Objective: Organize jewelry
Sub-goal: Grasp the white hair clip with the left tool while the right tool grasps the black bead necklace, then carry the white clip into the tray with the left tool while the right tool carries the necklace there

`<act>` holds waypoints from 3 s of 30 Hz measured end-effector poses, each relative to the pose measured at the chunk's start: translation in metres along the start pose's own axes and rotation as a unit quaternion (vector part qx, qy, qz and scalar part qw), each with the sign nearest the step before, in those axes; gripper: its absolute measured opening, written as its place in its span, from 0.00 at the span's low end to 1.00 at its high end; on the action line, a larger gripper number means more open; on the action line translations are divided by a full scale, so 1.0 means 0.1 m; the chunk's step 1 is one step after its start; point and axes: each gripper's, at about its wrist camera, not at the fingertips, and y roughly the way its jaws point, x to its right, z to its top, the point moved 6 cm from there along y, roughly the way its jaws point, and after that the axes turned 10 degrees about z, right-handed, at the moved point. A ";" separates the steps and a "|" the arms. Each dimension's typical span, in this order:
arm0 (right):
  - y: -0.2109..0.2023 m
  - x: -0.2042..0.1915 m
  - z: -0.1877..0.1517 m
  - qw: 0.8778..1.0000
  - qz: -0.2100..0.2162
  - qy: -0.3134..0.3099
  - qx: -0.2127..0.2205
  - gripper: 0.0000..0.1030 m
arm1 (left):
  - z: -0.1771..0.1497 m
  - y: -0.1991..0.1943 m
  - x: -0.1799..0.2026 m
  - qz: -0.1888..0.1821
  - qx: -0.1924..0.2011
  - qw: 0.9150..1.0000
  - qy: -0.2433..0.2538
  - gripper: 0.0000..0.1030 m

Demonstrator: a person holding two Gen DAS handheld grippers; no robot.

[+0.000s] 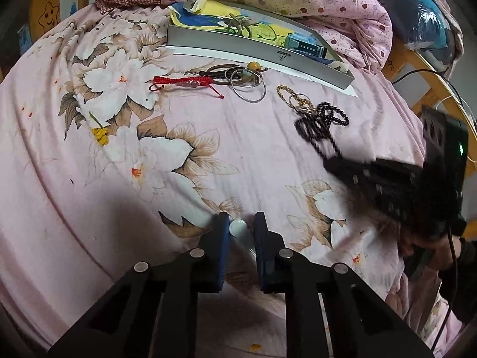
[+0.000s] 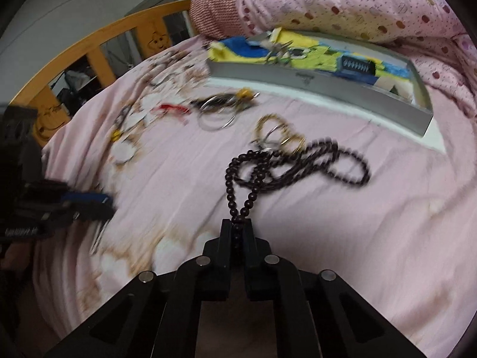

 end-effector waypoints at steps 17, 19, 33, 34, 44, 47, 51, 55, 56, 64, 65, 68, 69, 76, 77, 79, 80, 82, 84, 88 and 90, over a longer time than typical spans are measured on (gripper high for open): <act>-0.32 -0.33 -0.12 0.995 0.067 0.052 0.045 0.06 | 0.00 -0.32 0.13 -0.012 0.031 0.999 0.027 0.12; -0.39 -0.36 -0.08 0.994 0.076 0.058 0.055 0.06 | 0.03 -0.36 0.13 -0.020 0.036 0.999 0.023 0.12; -0.74 -0.51 0.21 0.992 0.067 0.044 0.098 0.06 | 0.02 -0.68 0.23 -0.051 0.063 0.996 0.042 0.12; -0.75 -0.52 0.22 0.992 0.065 0.044 0.099 0.06 | 0.02 -0.69 0.24 -0.052 0.065 0.996 0.045 0.12; -1.04 -0.53 0.63 0.992 0.034 0.015 0.118 0.06 | 0.48 -0.68 0.25 -0.064 0.086 0.994 0.024 0.12; -1.15 -0.52 0.84 0.991 0.025 0.001 0.128 0.06 | 0.82 -0.73 0.27 -0.070 0.113 0.991 0.024 0.12; -1.24 -0.46 1.17 0.990 0.008 -0.012 0.143 0.06 | 1.24 -0.78 0.25 -0.075 0.141 0.987 0.017 0.12; -1.26 -0.30 1.57 0.986 -0.012 -0.016 0.164 0.06 | 1.62 -0.76 0.17 -0.069 0.161 0.985 0.006 0.12; -1.25 -0.25 1.66 0.985 -0.017 -0.017 0.169 0.06 | 1.72 -0.74 0.14 -0.065 0.165 0.984 0.004 0.12; -0.96 0.20 2.29 0.979 -0.044 0.005 0.200 0.06 | 2.20 -0.42 -0.11 -0.035 0.162 0.986 -0.016 0.12; -0.90 0.26 2.32 0.979 -0.045 0.010 0.200 0.06 | 2.24 -0.37 -0.13 -0.031 0.162 0.986 -0.016 0.12; -0.71 0.48 2.40 0.979 -0.046 0.037 0.197 0.06 | 2.37 -0.18 -0.22 -0.019 0.157 0.987 -0.015 0.12; -0.62 0.57 2.40 0.979 -0.046 0.049 0.194 0.06 | 2.41 -0.09 -0.26 -0.015 0.153 0.988 -0.016 0.12; -0.18 0.92 2.19 0.983 -0.055 0.084 0.152 0.06 | 2.59 0.38 -0.41 -0.002 0.125 0.992 -0.028 0.12; -0.14 0.94 2.16 0.984 -0.056 0.088 0.146 0.06 | 2.60 0.42 -0.41 -0.001 0.123 0.992 -0.027 0.12; -0.06 0.98 2.08 0.985 -0.057 0.093 0.136 0.06 | 2.61 0.52 -0.43 0.002 0.116 0.993 -0.025 0.12; -0.03 1.00 2.03 0.985 -0.058 0.095 0.131 0.06 | 2.60 0.56 -0.43 0.003 0.113 0.993 -0.023 0.12; 0.03 1.02 1.96 0.986 -0.061 0.099 0.122 0.07 | 2.58 0.63 -0.43 0.009 0.108 0.994 -0.016 0.12; 0.07 1.03 1.89 0.986 -0.065 0.102 0.114 0.07 | 2.56 0.70 -0.43 0.014 0.102 0.995 -0.011 0.12; 0.10 1.04 1.77 0.986 -0.081 0.104 0.106 0.07 | 2.51 0.81 -0.43 0.020 0.088 0.996 -0.012 0.12; 0.10 1.05 1.71 0.985 -0.086 0.109 0.105 0.07 | 2.50 0.82 -0.44 0.021 0.087 0.996 -0.014 0.13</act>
